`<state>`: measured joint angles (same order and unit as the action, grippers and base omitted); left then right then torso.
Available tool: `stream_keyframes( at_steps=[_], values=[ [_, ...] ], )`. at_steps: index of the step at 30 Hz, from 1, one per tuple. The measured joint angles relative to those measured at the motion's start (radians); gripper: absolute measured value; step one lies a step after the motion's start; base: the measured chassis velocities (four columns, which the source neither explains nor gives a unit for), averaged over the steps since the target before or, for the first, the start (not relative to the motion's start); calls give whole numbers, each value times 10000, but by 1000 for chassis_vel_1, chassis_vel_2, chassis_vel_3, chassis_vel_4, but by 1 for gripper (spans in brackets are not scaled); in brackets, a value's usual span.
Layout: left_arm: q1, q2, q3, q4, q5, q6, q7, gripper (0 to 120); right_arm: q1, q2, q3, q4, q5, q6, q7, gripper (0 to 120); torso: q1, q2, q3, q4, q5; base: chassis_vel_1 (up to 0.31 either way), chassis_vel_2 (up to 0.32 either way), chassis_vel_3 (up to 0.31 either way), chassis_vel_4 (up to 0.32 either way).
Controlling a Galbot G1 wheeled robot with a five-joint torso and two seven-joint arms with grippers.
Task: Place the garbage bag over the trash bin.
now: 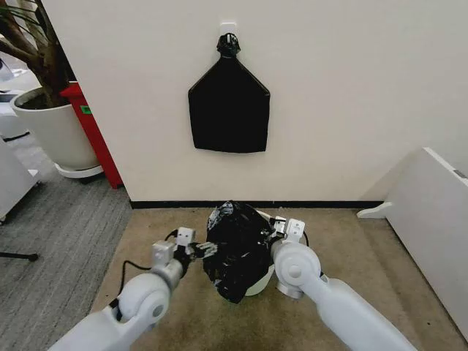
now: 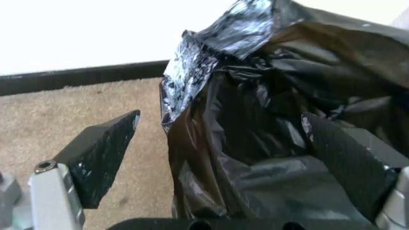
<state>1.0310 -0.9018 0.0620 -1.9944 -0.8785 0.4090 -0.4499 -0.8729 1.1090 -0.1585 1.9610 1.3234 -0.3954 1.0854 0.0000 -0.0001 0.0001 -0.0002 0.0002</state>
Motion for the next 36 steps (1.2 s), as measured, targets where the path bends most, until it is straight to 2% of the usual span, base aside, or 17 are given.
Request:
stream_keyframes(
  at_steps=[6,7,11,14,20,36],
  values=[
    [-847,-381,515,151,-1127,1262,-1563,100,-264,-71,299,55,-26,-2,-82,0,0,0,-1,2,0,0,0,0,0],
    [-847,-381,515,151,-1127,1262,-1563,100,-264,-71,299,55,-26,-2,-82,0,0,0,-1,2,0,0,0,0,0],
    [-1413,-747,766,371,-1967,1882,-2649,100,-386,-120,435,77,-12,-7,-115,0,0,0,-1,1,-1,0,0,0,0],
    [-1725,-927,965,554,-2312,2032,-2854,100,-448,-116,461,103,-7,-9,-122,0,0,0,-1,1,0,0,0,0,0],
    [-2010,-1118,1309,896,-2331,2205,-3004,100,-492,-55,496,142,-3,-10,-104,0,0,0,-1,2,-1,0,0,0,0],
    [-2185,-1583,1488,1510,-2739,2487,-3243,98,-578,-48,635,166,-9,28,-128,0,0,0,-1,2,0,0,0,0,0]
  ],
)
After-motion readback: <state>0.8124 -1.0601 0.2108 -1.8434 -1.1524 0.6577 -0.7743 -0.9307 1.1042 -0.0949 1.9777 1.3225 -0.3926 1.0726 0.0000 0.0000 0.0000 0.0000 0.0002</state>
